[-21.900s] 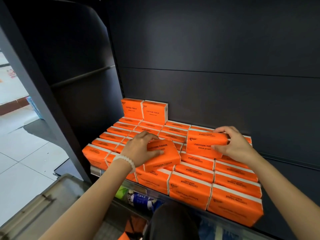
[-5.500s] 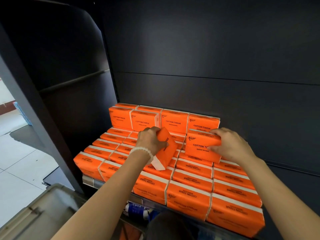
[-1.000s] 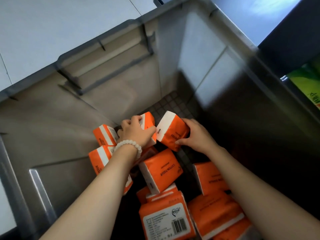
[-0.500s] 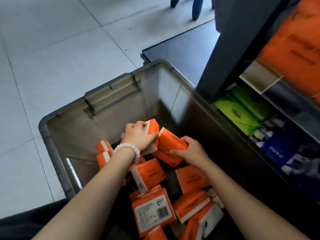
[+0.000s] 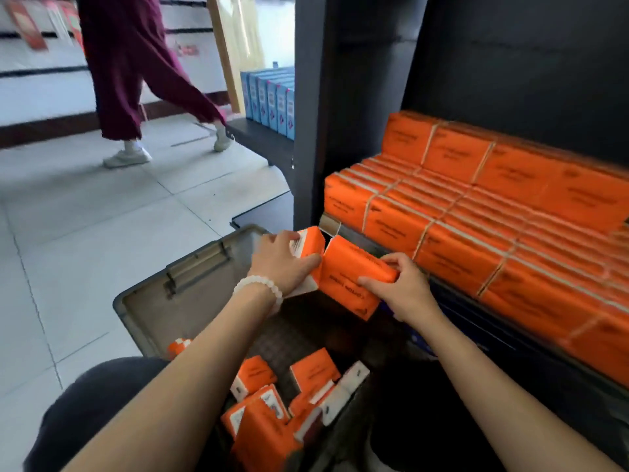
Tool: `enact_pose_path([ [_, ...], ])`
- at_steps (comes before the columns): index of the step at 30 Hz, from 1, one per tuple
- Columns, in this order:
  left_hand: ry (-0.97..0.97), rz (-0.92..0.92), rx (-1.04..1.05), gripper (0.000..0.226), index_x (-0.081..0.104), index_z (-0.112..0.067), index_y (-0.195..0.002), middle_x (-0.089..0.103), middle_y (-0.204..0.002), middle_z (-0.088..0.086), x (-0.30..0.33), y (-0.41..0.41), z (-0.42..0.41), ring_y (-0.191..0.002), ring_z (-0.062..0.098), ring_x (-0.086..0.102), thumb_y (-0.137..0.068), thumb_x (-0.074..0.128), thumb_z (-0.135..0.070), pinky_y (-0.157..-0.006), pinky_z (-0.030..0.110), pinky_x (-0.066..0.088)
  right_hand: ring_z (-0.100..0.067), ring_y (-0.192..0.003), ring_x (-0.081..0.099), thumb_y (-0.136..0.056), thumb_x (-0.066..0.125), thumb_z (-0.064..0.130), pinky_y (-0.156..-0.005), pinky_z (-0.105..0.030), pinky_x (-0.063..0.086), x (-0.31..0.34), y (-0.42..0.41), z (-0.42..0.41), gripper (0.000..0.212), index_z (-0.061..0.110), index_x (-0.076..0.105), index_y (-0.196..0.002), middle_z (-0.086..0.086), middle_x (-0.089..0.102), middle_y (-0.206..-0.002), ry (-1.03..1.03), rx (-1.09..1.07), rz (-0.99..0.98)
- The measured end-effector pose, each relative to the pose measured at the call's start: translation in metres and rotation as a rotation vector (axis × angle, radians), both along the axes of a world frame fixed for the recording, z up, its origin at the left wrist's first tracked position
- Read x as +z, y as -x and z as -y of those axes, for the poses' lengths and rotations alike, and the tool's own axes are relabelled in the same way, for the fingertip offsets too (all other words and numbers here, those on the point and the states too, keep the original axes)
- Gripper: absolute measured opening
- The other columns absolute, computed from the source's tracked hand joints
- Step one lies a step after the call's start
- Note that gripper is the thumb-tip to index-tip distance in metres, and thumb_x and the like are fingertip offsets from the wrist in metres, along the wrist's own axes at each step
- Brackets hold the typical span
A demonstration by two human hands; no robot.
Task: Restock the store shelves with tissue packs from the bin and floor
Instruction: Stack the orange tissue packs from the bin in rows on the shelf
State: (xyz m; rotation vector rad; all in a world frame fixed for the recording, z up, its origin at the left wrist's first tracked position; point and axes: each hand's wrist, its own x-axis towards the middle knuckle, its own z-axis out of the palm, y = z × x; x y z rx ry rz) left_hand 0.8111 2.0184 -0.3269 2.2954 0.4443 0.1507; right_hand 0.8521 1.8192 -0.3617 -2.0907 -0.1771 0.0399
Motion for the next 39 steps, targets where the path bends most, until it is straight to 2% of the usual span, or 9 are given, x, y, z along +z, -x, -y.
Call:
enact_pose_path([
  [6, 0.012, 0.214, -0.101, 0.056, 0.047, -0.025, -0.13, 0.037, -0.133, 0.006, 0.085, -0.006, 0.067, -0.122, 0.028, 0.043, -0.08, 0.066, -0.04, -0.102, 0.038, 0.035, -0.012, -0.084, 0.055, -0.074, 0.078, 0.03, -0.068, -0.025, 0.044, 0.098, 0.018, 0.072, 0.044, 0.022, 0.051, -0.108, 0.003, 0.055, -0.103, -0.031, -0.099, 0.208],
  [10, -0.039, 0.296, -0.199, 0.056, 0.048, -0.025, -0.13, 0.037, -0.135, 0.004, 0.12, -0.027, 0.116, -0.122, 0.028, 0.041, -0.079, 0.066, -0.041, -0.098, 0.035, 0.034, -0.006, -0.073, 0.056, -0.074, 0.079, 0.028, -0.057, -0.017, 0.046, 0.149, 0.013, 0.127, 0.044, 0.026, 0.05, -0.107, 0.006, 0.057, -0.097, -0.016, -0.186, 0.293],
  [13, -0.096, 0.298, -0.277, 0.058, 0.047, -0.024, -0.132, 0.036, -0.137, 0.003, 0.13, -0.046, 0.153, -0.123, 0.026, 0.04, -0.08, 0.066, -0.04, -0.098, 0.032, 0.033, -0.008, -0.079, 0.055, -0.073, 0.079, 0.026, -0.066, -0.018, 0.042, 0.167, 0.005, 0.168, 0.047, 0.022, 0.053, -0.112, 0.006, 0.056, -0.098, 0.029, -0.273, 0.319],
  [15, -0.143, 0.302, -0.321, 0.059, 0.048, -0.024, -0.13, 0.037, -0.134, 0.003, 0.129, -0.063, 0.176, -0.122, 0.028, 0.041, -0.078, 0.066, -0.041, -0.101, 0.036, 0.036, -0.012, -0.086, 0.054, -0.072, 0.08, 0.025, -0.075, -0.022, 0.041, 0.167, -0.004, 0.194, 0.052, 0.017, 0.055, -0.117, 0.003, 0.056, -0.1, 0.05, -0.335, 0.302],
  [24, -0.389, 0.146, -0.444, 0.061, 0.042, -0.028, -0.136, 0.034, -0.14, 0.002, 0.088, -0.138, 0.227, -0.126, 0.028, 0.035, -0.08, 0.061, -0.047, -0.104, 0.043, 0.035, -0.012, -0.091, 0.055, -0.073, 0.08, 0.023, -0.078, -0.025, 0.045, 0.131, -0.051, 0.259, 0.055, 0.02, 0.051, -0.12, 0.003, 0.055, -0.107, 0.065, -0.425, 0.186],
  [28, -0.59, -0.051, -0.486, 0.069, 0.031, -0.036, -0.141, 0.023, -0.148, -0.002, 0.069, -0.152, 0.226, -0.135, 0.028, 0.022, -0.081, 0.052, -0.062, -0.108, 0.051, 0.026, -0.015, -0.101, 0.056, -0.072, 0.08, 0.021, -0.085, -0.03, 0.05, 0.107, -0.056, 0.271, 0.063, 0.021, 0.047, -0.126, 0.005, 0.053, -0.113, 0.016, -0.43, 0.101],
  [31, -0.687, -0.066, -0.508, 0.087, 0.021, -0.043, -0.144, 0.019, -0.148, -0.002, 0.061, -0.148, 0.218, -0.135, 0.027, 0.02, -0.07, 0.051, -0.077, -0.107, 0.05, 0.028, -0.017, -0.106, 0.056, -0.069, 0.083, 0.018, -0.091, -0.032, 0.048, 0.093, -0.051, 0.277, 0.071, 0.019, 0.044, -0.128, 0.002, 0.054, -0.116, -0.014, -0.452, 0.087],
  [34, -0.688, -0.068, -0.51, 0.094, 0.014, -0.047, -0.144, 0.017, -0.146, -0.002, 0.054, -0.142, 0.211, -0.131, 0.027, 0.021, -0.065, 0.055, -0.079, -0.105, 0.047, 0.031, -0.016, -0.105, 0.055, -0.07, 0.082, 0.02, -0.087, -0.028, 0.044, 0.09, -0.045, 0.278, 0.069, 0.016, 0.043, -0.127, 0.004, 0.053, -0.11, 0.083, -0.448, 0.027],
  [39, -0.516, -0.03, -0.486, 0.088, 0.021, -0.04, -0.144, 0.018, -0.145, 0.003, 0.057, -0.139, 0.215, -0.13, 0.033, 0.023, -0.071, 0.065, -0.064, -0.107, 0.042, 0.03, -0.013, -0.099, 0.051, -0.077, 0.076, 0.022, -0.079, -0.022, 0.038, 0.095, -0.041, 0.275, 0.053, 0.015, 0.048, -0.121, 0.006, 0.05, -0.104, 0.197, -0.412, 0.002],
])
